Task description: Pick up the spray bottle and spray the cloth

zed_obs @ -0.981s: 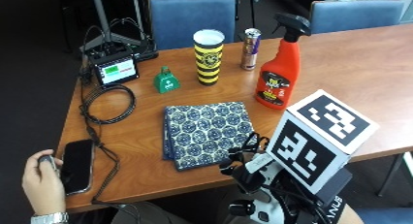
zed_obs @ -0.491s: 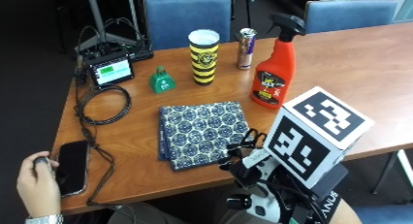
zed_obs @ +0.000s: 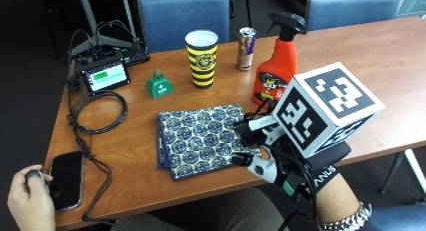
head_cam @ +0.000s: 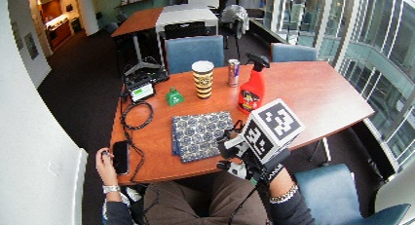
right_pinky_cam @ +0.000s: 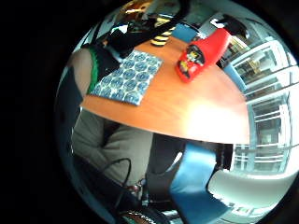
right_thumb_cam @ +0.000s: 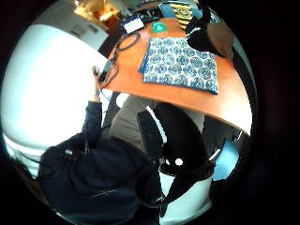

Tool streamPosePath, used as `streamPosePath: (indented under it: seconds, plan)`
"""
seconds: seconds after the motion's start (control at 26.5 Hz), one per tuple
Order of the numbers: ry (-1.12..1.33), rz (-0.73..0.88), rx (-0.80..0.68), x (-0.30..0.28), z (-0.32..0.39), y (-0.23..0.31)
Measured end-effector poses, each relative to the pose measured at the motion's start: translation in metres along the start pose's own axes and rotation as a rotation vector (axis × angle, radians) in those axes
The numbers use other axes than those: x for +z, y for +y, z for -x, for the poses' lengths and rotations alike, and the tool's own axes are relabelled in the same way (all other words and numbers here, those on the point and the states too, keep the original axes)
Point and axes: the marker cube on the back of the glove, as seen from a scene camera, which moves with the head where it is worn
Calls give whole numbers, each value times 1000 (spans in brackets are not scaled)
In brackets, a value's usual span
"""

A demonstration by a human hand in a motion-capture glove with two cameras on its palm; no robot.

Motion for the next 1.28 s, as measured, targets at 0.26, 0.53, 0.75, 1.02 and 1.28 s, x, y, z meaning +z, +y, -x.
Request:
streamPosePath:
  seconds: [0.26,0.53,0.75,1.02,1.28]
  plan:
    - [12,-198,171,-9,-29,-41]
    - [-12,-395,335,-17,-59,-78]
    - [-6,-534,438,-23,-78,-93]
    - [-174,-578,742,-5,-108,-95]
    - [-476,-655,931,20,-136,-88]
